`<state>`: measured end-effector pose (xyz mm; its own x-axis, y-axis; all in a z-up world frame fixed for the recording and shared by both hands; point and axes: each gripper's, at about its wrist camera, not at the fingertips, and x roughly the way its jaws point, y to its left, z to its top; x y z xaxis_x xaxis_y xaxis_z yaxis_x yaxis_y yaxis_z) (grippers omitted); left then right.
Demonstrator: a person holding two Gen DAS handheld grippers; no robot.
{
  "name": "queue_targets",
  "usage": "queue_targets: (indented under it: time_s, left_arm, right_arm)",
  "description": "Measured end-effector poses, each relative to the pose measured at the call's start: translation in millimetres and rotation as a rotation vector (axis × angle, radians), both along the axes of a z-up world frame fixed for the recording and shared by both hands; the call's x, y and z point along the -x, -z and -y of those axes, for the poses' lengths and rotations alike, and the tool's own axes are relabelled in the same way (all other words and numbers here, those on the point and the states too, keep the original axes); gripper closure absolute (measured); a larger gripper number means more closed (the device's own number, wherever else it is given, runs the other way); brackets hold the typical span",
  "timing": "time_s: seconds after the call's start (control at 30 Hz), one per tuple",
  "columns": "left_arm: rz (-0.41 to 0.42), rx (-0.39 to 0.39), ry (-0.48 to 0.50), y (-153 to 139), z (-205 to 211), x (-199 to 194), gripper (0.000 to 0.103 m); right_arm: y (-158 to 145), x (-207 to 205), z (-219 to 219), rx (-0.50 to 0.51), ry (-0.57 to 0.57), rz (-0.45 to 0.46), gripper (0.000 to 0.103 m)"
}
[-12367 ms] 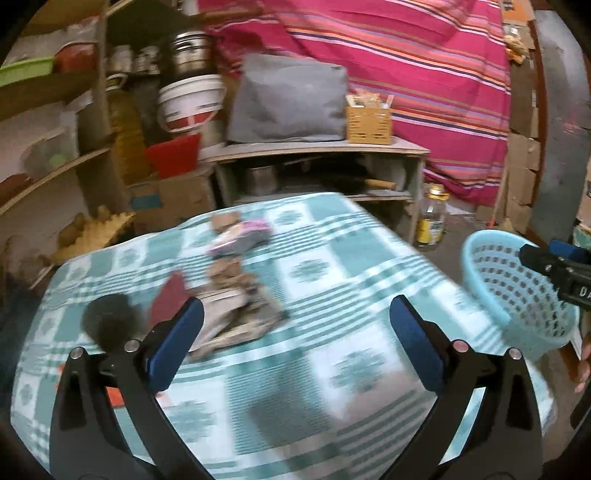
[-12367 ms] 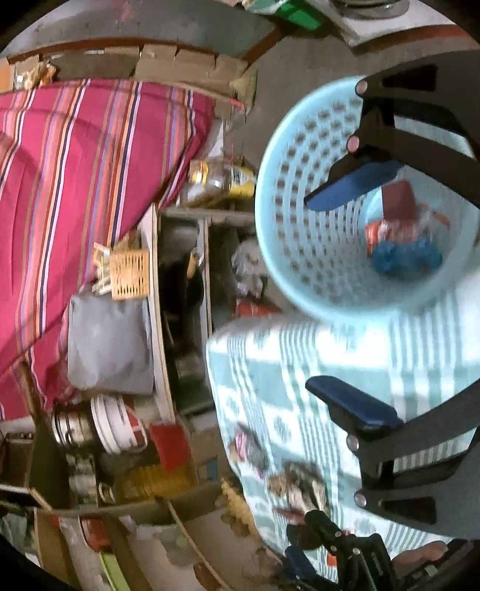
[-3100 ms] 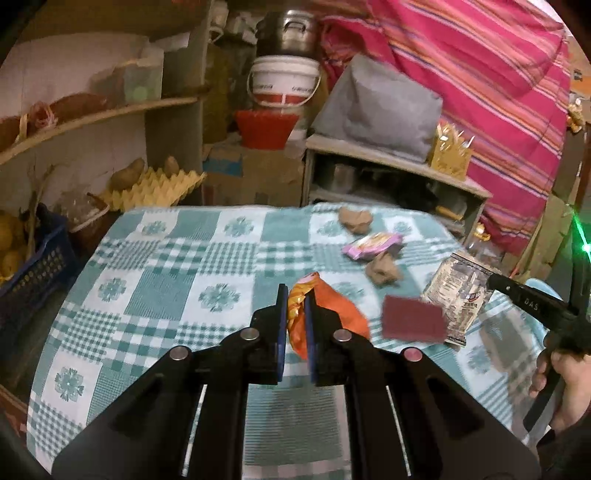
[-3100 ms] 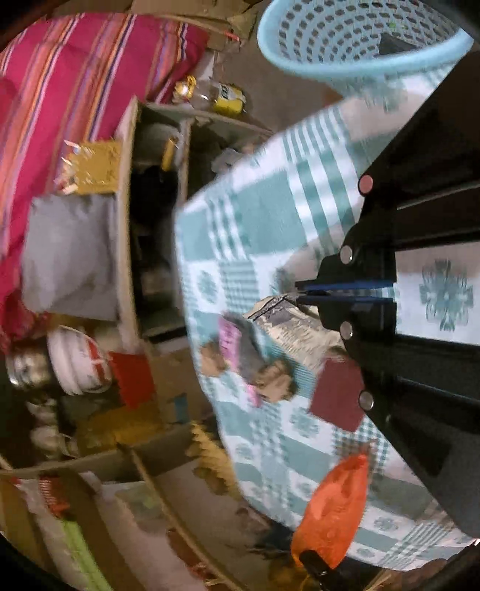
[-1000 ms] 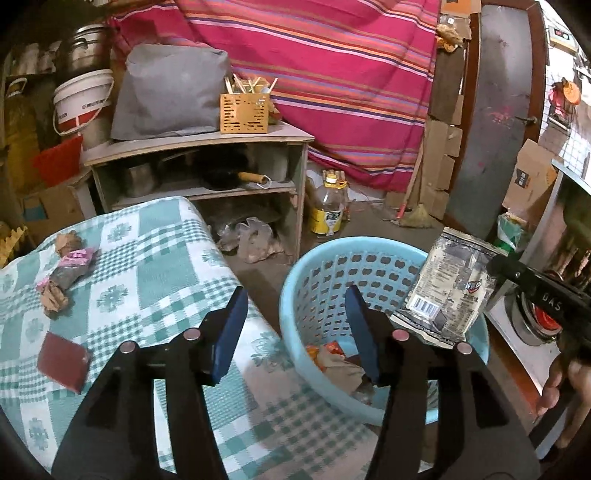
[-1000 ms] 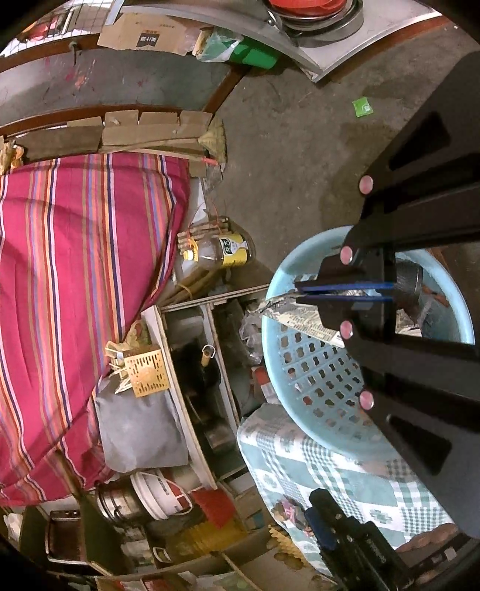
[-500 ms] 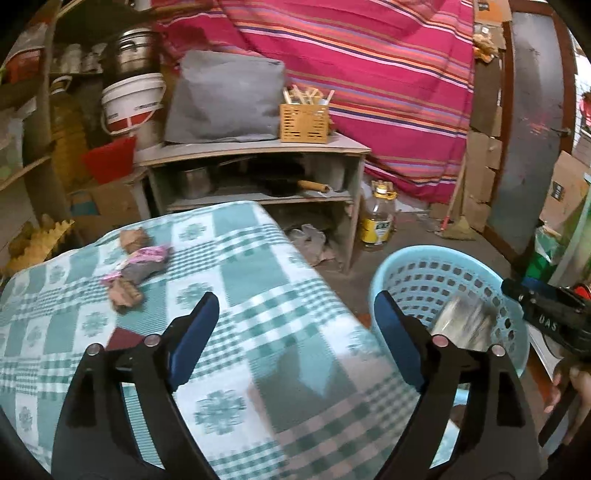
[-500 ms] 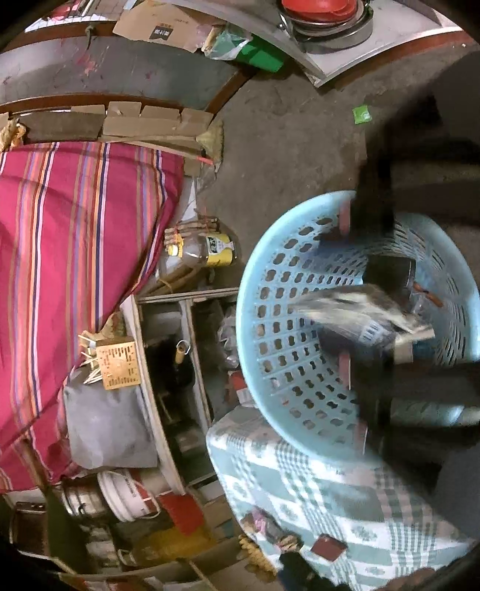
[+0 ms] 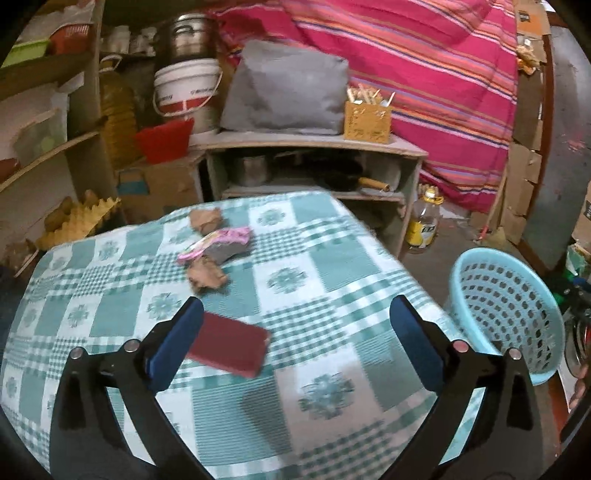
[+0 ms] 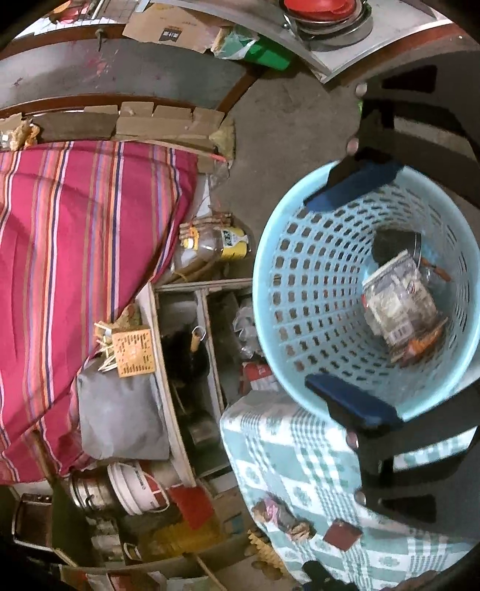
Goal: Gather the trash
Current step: 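Return to the table and grasp the maroon scouring pad with the left tool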
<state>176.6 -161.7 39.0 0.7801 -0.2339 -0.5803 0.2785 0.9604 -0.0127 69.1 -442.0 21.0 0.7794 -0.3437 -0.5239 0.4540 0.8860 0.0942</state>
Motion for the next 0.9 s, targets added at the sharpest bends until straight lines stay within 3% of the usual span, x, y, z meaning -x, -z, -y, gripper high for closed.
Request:
queue_targets:
  time_s: [0.2, 0.37, 0.57, 0.9]
  left_arm:
    - [-0.066, -0.023, -0.029, 20, -24, -20, 0.006]
    - [-0.116, -0.104, -0.01, 40, -34, -37, 0.006]
    - [-0.208, -0.104, 0.01, 64, -42, -56, 0.006]
    - [-0.225, -0.148, 0.005, 77, -38, -69, 0.006]
  right_arm:
    - [1, -13, -21, 0.026, -0.024, -0.014, 0.009]
    - [3, -23, -35, 0.021, -0.039, -0.03, 0.009]
    - [9, -36, -47, 0.008, -0.056, -0.056, 0.009]
    - [15, -52, -65, -0.009, -0.089, -0.073, 0.009]
